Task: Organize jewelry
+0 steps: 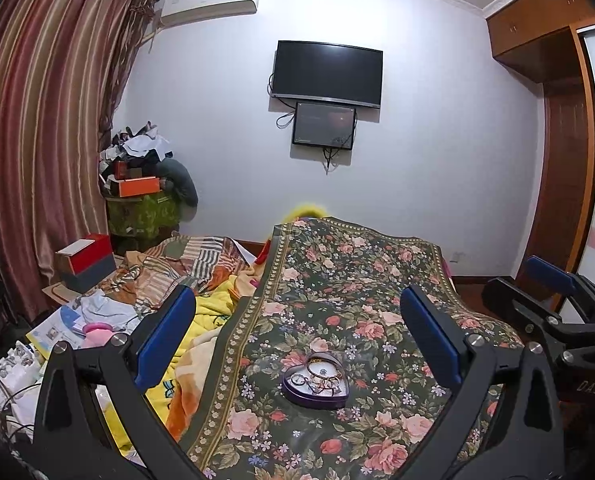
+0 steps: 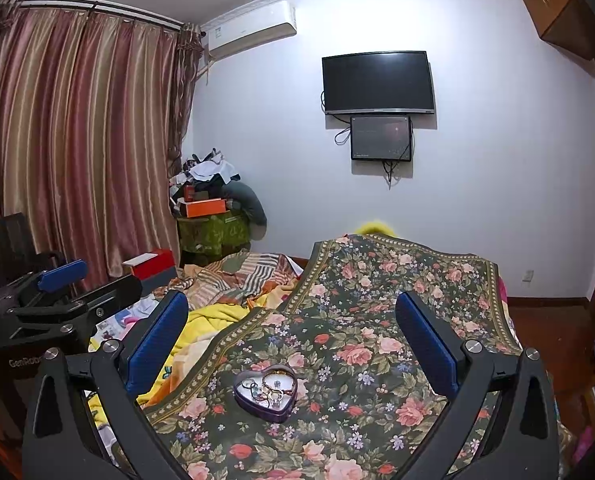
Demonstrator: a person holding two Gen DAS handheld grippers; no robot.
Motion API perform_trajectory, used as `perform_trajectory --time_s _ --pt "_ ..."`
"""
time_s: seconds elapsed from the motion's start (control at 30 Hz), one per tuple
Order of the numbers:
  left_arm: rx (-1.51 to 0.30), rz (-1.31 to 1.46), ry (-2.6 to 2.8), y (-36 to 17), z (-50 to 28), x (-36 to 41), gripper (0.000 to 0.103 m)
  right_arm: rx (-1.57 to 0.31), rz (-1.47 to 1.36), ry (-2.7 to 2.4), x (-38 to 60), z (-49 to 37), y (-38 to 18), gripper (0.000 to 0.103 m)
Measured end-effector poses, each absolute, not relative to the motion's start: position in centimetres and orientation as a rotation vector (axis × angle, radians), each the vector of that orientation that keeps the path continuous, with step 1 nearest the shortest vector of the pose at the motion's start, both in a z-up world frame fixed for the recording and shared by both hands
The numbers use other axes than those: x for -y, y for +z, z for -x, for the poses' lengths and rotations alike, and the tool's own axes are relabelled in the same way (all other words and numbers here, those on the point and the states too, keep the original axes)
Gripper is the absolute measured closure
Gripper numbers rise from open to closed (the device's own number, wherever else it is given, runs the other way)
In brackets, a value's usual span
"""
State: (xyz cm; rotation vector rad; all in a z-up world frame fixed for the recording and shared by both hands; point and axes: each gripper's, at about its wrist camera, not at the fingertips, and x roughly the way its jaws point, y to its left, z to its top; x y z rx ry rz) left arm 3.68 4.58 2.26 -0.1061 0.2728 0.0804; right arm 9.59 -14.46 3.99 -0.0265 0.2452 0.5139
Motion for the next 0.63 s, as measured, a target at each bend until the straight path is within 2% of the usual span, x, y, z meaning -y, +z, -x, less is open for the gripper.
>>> perform_trajectory --time_s 0.63 --pt "-0.275 0.109 0.077 2.36 -3.71 -4.58 0.000 -0.256 0.019 0.510 14.55 -9.82 3.80 0.000"
